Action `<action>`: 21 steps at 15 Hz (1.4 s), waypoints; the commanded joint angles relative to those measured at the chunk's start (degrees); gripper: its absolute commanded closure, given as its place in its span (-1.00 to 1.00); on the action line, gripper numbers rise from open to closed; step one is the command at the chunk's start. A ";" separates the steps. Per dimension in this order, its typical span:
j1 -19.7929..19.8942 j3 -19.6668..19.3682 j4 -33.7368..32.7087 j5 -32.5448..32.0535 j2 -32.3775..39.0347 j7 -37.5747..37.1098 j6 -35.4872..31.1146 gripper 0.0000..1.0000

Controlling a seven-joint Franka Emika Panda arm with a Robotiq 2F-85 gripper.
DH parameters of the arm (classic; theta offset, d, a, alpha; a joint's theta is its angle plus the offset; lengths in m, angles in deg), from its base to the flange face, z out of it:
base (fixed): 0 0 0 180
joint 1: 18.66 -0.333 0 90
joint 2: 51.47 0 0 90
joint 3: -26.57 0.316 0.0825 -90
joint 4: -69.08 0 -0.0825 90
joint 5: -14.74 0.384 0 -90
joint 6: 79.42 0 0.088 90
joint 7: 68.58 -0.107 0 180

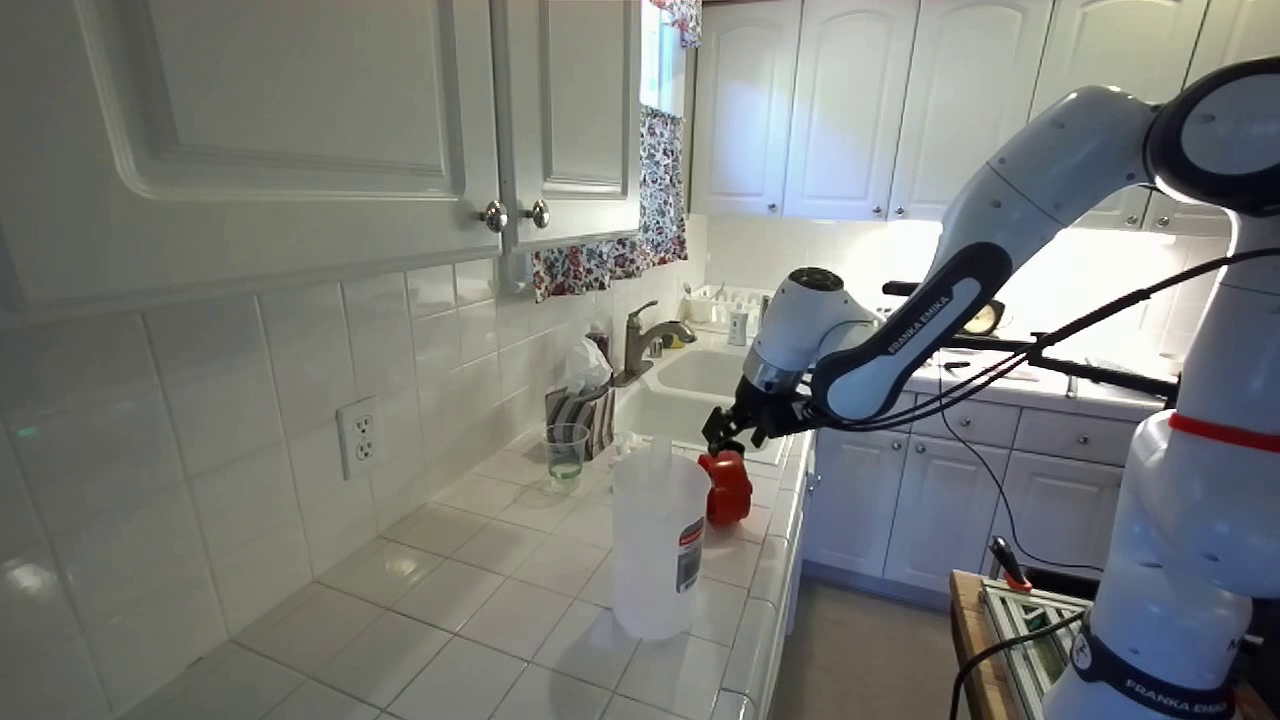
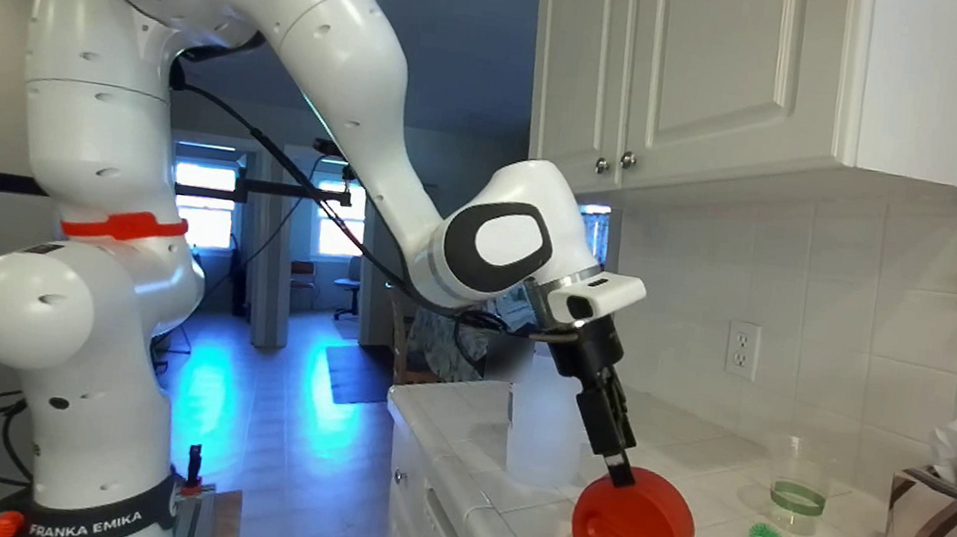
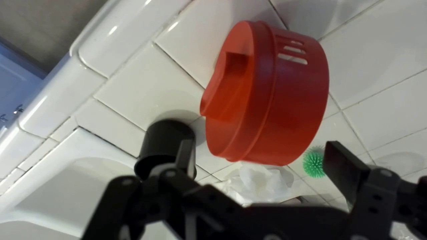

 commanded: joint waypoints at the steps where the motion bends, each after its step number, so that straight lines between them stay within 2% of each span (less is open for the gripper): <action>1: 1.14 -0.08 2.00 -4.79 -0.02 -6.40 -2.98 -1.00; 7: 1.74 -0.20 3.77 -8.94 -0.02 -12.25 -3.91 -0.96; 8: 1.87 -0.21 3.87 -9.81 0.07 -13.28 -4.08 -0.59; 10: 2.23 -0.22 3.46 -12.03 0.58 -15.81 -4.41 -0.40; 11: 2.37 -0.21 3.25 -13.15 0.76 -17.05 -4.48 -0.17; 13: 2.55 -0.17 2.81 -14.94 1.13 -19.15 -4.84 0.16; 18: 2.69 -0.06 1.99 -18.16 1.94 -23.05 -5.72 0.94; 21: 2.57 -0.13 1.48 -19.24 2.58 -24.13 -5.74 1.00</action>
